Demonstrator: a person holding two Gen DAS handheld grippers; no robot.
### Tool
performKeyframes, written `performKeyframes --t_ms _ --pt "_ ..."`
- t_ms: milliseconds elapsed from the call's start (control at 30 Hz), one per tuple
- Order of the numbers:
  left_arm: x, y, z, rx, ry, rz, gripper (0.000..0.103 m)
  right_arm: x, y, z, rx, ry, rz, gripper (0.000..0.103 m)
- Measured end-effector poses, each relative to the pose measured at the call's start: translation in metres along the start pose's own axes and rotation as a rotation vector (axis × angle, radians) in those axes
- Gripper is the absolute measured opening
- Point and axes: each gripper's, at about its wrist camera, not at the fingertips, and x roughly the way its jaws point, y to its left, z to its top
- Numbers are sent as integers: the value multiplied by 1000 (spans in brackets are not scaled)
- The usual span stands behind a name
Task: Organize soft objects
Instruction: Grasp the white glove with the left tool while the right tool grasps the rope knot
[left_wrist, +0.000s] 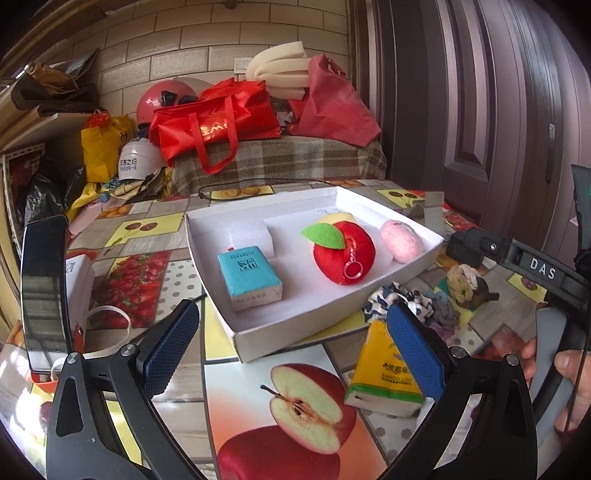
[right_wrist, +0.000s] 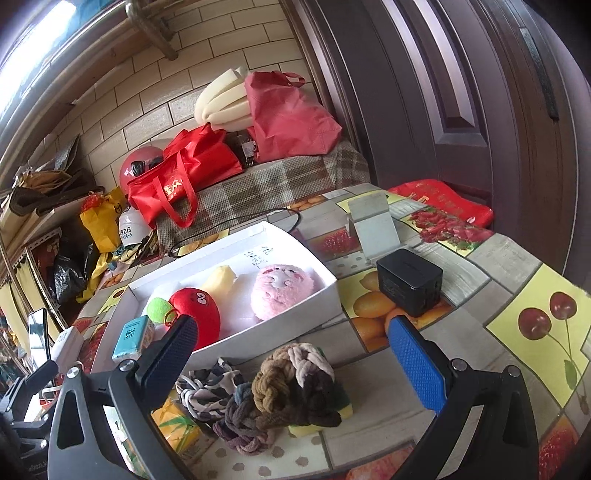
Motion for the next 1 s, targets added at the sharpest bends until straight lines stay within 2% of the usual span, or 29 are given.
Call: performKeyframes --t_ms 300,433,567,700,800,900,933,967,1000 --pt "-21 -34 -16 144 42 -149 102 0 -21 -9 -12 163 -27 103" --pt "-22 -47 -21 198 97 -215 102 3 -32 -12 -23 231 -50 103" --pt "-17 -56 -27 212 171 -275 102 -4 -38 -14 -30 237 -29 103" --pt "-16 -62 -29 230 192 -295 102 -3 -25 -14 -89 232 -7 102" --pt "-18 -67 -31 252 200 -309 102 1 -12 -11 -136 211 13 97" --pt "-18 -72 -34 278 216 -320 97 10 -2 -8 -159 206 13 95" --pt "-18 -73 -34 284 223 -324 95 15 -1 -8 -159 217 15 91" --pt "-17 -74 -35 287 227 -324 87 19 0 -8 -155 229 17 86" --pt "-16 -74 -35 285 234 -326 83 24 0 -8 -152 242 20 77"
